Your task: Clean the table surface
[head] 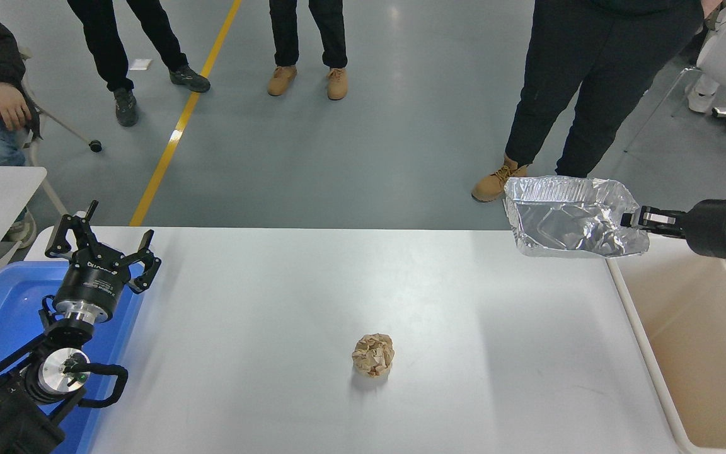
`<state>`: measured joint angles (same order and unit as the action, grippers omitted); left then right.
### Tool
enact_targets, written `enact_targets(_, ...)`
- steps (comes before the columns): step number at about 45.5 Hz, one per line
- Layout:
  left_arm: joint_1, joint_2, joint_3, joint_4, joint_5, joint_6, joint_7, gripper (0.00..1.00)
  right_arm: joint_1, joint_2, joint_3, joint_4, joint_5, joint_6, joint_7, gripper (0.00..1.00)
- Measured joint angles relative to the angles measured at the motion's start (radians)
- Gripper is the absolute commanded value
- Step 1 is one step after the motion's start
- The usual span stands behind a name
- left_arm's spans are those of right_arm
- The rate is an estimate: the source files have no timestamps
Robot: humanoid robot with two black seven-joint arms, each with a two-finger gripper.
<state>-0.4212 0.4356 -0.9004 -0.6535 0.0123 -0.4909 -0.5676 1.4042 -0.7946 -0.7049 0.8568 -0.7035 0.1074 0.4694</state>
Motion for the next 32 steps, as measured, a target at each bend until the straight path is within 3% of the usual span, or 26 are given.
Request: enact_targets(32, 0.0, 0.0, 0.0, 0.0, 0.0, 0.0, 0.0, 0.99, -0.102, -0.15, 0.006, -0.031, 0.092, 0.009, 0.029, 0.0)
